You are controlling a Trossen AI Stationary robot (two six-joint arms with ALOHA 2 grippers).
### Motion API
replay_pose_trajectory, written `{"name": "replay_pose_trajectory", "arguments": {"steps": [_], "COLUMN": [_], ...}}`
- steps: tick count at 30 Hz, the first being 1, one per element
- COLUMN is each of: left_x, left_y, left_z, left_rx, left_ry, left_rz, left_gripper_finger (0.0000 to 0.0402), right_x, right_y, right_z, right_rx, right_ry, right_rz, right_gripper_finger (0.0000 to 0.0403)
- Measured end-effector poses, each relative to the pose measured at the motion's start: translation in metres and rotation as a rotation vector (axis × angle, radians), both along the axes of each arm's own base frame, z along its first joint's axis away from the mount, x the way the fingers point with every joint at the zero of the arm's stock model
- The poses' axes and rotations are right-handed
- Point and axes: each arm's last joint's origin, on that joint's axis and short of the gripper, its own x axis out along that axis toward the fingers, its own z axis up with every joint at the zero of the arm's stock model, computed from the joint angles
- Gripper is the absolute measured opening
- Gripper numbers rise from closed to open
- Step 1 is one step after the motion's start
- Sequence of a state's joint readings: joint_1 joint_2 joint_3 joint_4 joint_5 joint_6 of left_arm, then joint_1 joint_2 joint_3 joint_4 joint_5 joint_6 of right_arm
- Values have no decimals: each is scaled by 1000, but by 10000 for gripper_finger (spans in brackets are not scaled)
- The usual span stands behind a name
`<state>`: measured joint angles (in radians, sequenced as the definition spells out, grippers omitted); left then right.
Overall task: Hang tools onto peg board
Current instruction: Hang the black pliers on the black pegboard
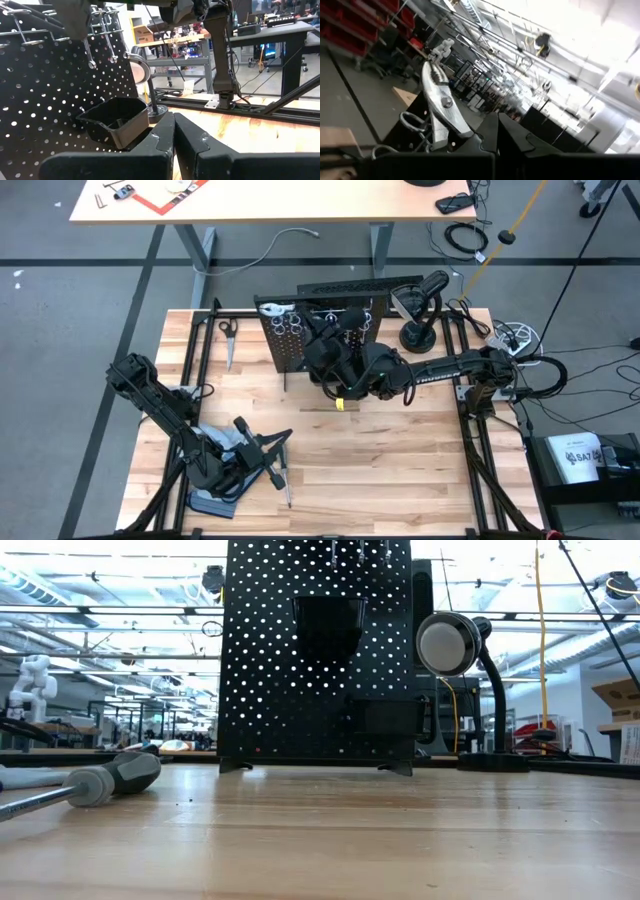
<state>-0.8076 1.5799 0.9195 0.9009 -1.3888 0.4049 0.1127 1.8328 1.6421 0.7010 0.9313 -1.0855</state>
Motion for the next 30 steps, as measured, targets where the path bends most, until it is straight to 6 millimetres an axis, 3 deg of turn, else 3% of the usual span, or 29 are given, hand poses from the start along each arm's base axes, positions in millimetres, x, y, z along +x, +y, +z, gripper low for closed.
{"name": "replay_pose_trajectory", "arguments": {"steps": [8, 17, 23, 30], "left_x": [0, 0, 0, -13], "left_y": [0, 0, 0, 14], "left_z": [0, 0, 1, 33], "left_rx": [-1, -4, -18, -97], "left_ry": [0, -3, -15, -103], "left_rz": [0, 0, 0, 25], "left_gripper_finger": [11, 11, 11, 11], "right_x": [3, 0, -2, -5], "right_y": [4, 4, 9, 34], "right_z": [8, 35, 42, 44], "right_rx": [-101, -1, 25, -2], "right_ry": [214, 196, 170, 168], "right_rz": [-16, 65, 89, 193], "right_gripper_finger": [19, 108, 141, 151]}}
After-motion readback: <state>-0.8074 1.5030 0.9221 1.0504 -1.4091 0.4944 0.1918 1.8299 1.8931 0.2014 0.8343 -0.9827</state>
